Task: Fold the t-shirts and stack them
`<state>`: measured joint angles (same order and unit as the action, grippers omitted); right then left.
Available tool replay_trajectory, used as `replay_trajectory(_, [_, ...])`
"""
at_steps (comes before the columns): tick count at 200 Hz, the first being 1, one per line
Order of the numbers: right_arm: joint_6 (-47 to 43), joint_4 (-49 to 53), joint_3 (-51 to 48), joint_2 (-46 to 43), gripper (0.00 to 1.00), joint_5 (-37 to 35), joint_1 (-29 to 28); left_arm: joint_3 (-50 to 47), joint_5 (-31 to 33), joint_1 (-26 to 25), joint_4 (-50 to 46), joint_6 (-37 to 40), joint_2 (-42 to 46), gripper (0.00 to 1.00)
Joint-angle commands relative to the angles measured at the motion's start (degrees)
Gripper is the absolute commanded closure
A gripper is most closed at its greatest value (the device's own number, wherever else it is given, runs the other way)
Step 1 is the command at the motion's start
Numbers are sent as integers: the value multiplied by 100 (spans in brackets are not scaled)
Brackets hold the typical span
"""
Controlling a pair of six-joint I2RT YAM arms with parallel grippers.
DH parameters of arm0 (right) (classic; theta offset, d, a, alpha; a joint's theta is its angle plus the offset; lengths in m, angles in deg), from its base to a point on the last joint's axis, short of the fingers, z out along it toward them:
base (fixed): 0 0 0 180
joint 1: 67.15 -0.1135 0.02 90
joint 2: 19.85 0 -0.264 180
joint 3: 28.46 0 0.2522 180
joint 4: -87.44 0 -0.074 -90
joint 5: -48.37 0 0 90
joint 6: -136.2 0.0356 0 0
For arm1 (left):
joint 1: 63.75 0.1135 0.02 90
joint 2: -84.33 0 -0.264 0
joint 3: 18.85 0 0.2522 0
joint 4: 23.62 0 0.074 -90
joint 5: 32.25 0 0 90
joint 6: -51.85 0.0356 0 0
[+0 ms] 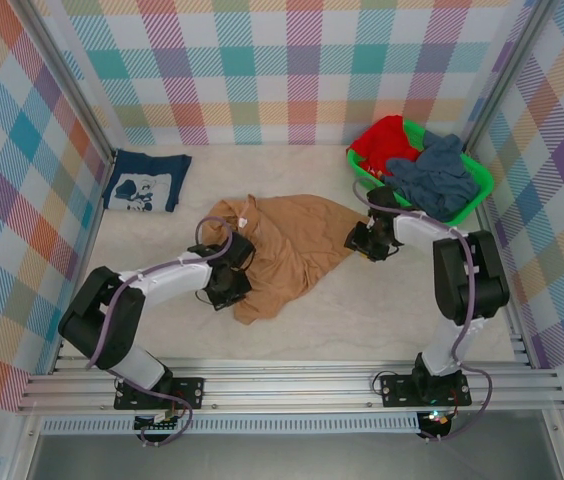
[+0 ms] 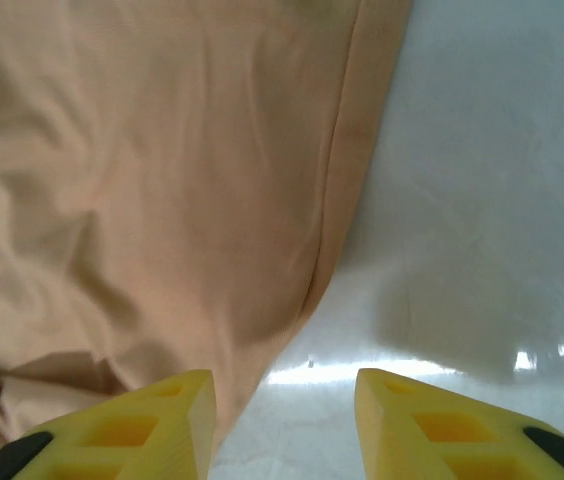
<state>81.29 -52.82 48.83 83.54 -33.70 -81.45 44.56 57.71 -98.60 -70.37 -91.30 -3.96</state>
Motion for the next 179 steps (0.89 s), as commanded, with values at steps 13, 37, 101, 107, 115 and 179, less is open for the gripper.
replay_trajectory(13, [-99,112,448,374,62,-279,16,593,690,14,-208,-70,826,100])
replay_trajectory(37, [-142,45,537,233,59,-410,15,803,1117,268,-1146,-21,1175,100])
replay_trajectory(101, [-201,694,671,-145,58,-925,-24,341,960,2013,-1911,638,1860,100])
replay_trajectory(107, [-188,720,671,-136,59,-961,-33,320,987,2065,-1931,671,1843,100])
replay_trajectory(115, [-167,736,654,-101,59,-989,-37,317,1047,2116,-1980,708,1800,100])
replay_trajectory(179, [203,1002,723,321,65,-1078,-54,197,891,2158,-1825,779,1604,100])
